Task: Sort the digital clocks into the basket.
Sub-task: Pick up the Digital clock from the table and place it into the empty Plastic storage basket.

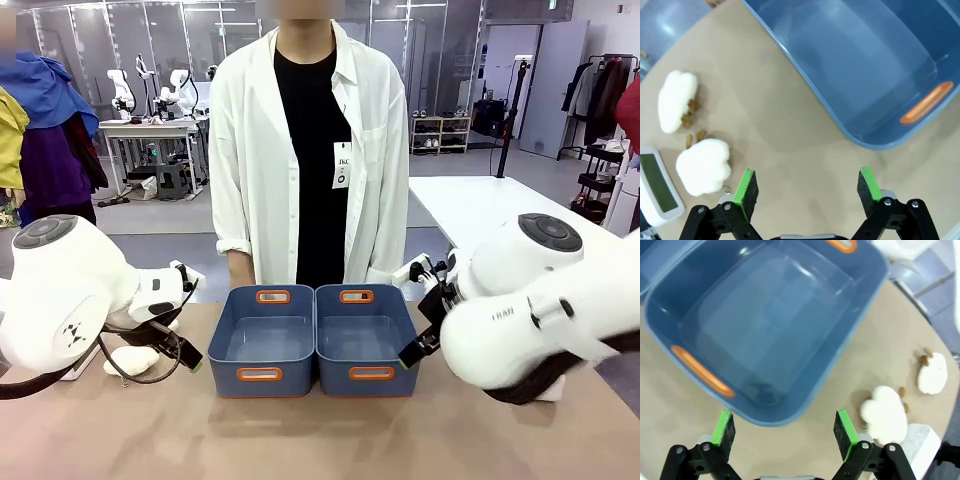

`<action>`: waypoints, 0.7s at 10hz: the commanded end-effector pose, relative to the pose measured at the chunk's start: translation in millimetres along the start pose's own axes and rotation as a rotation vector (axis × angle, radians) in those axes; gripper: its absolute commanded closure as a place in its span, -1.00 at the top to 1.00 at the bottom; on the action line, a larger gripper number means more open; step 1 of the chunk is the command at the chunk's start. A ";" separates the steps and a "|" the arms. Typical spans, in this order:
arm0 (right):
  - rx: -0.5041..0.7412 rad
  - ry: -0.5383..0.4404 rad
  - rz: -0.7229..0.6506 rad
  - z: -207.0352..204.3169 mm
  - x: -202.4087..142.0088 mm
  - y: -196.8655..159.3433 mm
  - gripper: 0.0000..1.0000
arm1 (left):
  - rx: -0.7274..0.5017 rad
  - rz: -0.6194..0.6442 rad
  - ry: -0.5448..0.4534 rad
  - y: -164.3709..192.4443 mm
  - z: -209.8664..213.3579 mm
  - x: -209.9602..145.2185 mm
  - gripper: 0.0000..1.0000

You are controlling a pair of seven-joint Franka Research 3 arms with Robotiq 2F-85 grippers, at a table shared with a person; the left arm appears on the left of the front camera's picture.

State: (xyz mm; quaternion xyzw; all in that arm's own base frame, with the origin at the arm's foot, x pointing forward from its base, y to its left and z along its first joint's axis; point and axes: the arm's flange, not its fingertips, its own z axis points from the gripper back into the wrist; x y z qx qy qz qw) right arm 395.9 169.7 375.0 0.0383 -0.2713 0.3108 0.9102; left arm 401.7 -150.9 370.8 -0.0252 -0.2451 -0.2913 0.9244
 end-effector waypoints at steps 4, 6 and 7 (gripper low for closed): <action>0.567 -0.009 -0.239 51.3 -11.8 -79.8 1.00 | -0.637 0.207 0.039 90.6 67.4 -11.7 1.00; 0.924 -0.109 -0.442 72.9 -52.0 -123.2 1.00 | -0.982 0.376 -0.059 134.8 76.7 -49.4 1.00; 1.010 -0.194 -0.684 93.5 -87.9 -155.0 1.00 | -1.136 0.405 -0.203 159.0 89.5 -81.1 1.00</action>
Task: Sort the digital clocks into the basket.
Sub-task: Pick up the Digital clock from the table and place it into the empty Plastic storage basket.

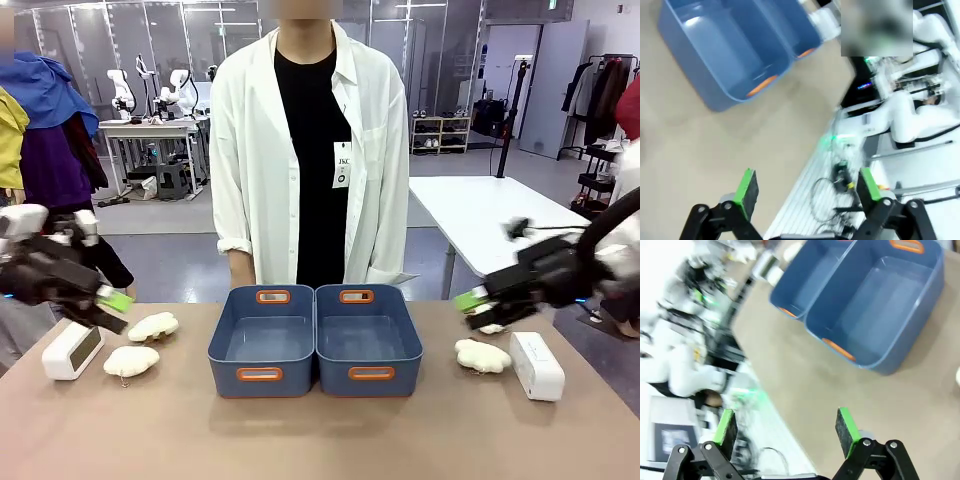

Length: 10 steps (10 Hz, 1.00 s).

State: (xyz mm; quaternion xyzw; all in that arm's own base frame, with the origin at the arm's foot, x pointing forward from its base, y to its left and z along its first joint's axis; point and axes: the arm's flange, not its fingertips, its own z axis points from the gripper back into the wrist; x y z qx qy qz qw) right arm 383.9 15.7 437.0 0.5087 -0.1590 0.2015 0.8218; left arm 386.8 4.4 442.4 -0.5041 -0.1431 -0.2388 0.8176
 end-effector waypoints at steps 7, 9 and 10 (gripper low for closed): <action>0.046 -0.435 -0.287 200.5 -106.4 -42.1 1.00 | -0.165 0.041 -0.592 44.9 210.5 -126.9 1.00; 0.009 -0.493 -0.254 206.3 -102.5 -36.4 1.00 | -0.155 0.092 -0.651 44.5 217.2 -120.8 1.00; 0.067 -0.455 -0.294 210.6 -110.3 -49.7 1.00 | -0.167 0.044 -0.602 44.7 218.4 -137.8 1.00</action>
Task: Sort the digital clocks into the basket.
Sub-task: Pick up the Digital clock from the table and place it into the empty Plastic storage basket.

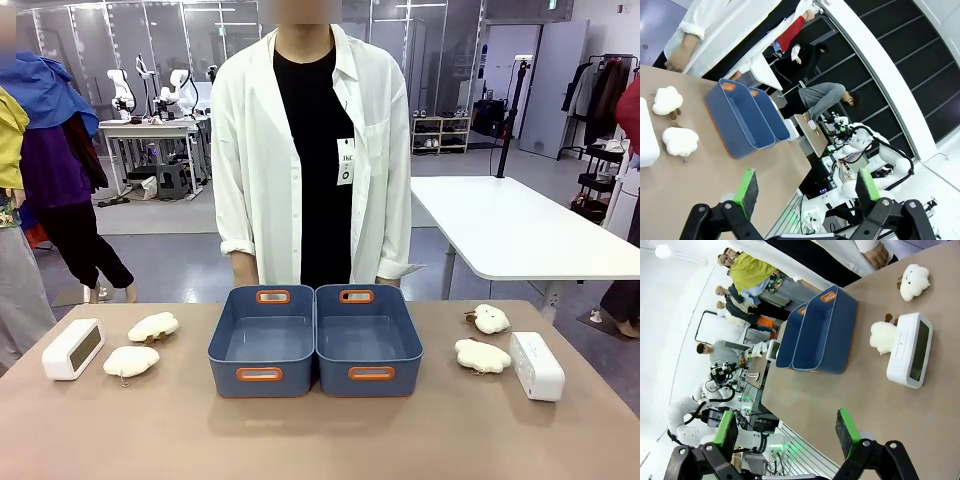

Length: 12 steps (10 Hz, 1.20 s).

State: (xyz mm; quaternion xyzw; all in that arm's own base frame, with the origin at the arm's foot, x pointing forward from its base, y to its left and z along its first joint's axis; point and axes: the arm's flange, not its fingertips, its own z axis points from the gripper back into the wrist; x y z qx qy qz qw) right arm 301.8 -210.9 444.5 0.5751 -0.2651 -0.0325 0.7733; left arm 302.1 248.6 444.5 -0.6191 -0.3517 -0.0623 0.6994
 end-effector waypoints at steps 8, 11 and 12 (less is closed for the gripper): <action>0.020 0.008 -0.018 0.5 -2.7 -6.0 1.00 | -0.010 -0.008 0.017 -0.7 4.2 -5.8 1.00; 0.020 0.008 -0.018 0.5 -2.7 -6.0 1.00 | -0.010 -0.008 0.017 -0.7 4.2 -5.8 1.00; 0.020 0.008 -0.018 0.5 -2.7 -6.0 1.00 | -0.010 -0.008 0.017 -0.7 4.2 -5.8 1.00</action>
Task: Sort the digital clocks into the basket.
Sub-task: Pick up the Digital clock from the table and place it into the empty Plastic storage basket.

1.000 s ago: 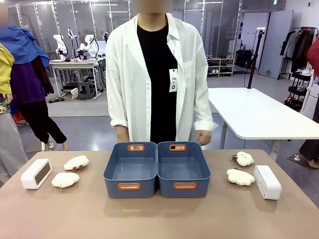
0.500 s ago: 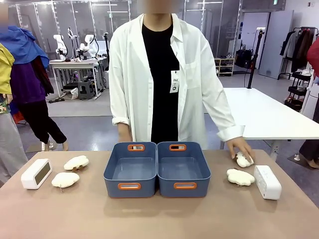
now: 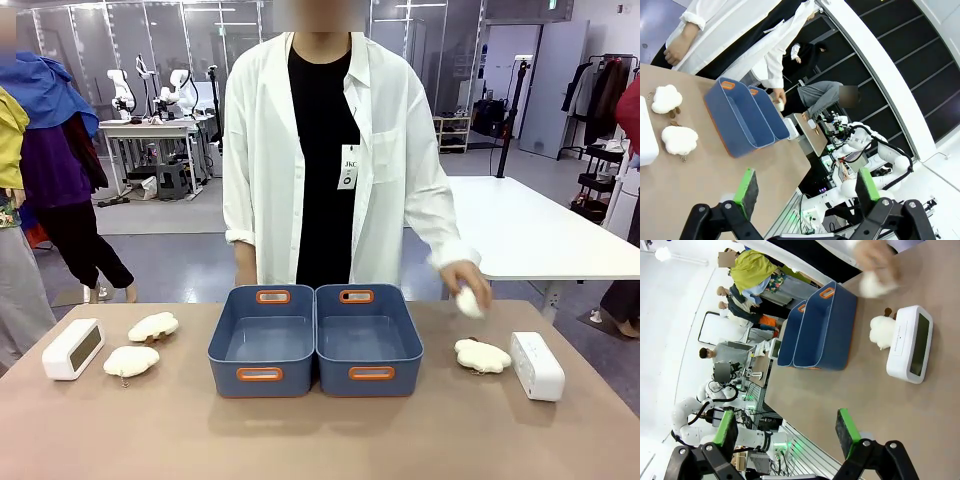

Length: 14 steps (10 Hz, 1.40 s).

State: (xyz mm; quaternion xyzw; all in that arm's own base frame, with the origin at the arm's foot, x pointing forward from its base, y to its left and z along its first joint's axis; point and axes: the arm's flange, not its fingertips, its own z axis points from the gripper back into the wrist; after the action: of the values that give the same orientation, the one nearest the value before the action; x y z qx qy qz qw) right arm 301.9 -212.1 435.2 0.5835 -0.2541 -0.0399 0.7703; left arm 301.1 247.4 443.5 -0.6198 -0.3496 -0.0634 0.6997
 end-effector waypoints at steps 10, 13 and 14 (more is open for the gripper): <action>0.009 0.001 0.011 1.3 0.2 2.9 1.00 | 1.095 -0.148 0.396 -6.8 -189.5 99.0 1.00; 0.009 0.001 0.011 1.3 0.2 2.9 1.00 | 1.235 -0.197 0.486 68.3 -229.9 98.5 1.00; 0.009 0.001 0.011 1.3 0.2 2.9 1.00 | 1.311 -0.184 0.511 88.0 -235.0 95.5 1.00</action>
State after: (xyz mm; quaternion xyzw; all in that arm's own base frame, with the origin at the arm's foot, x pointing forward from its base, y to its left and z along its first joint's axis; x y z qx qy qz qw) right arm 302.0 -212.9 435.3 0.5831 -0.2537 -0.0402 0.7708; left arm 496.4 78.3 426.0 -0.0427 -0.2165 -0.0667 0.9731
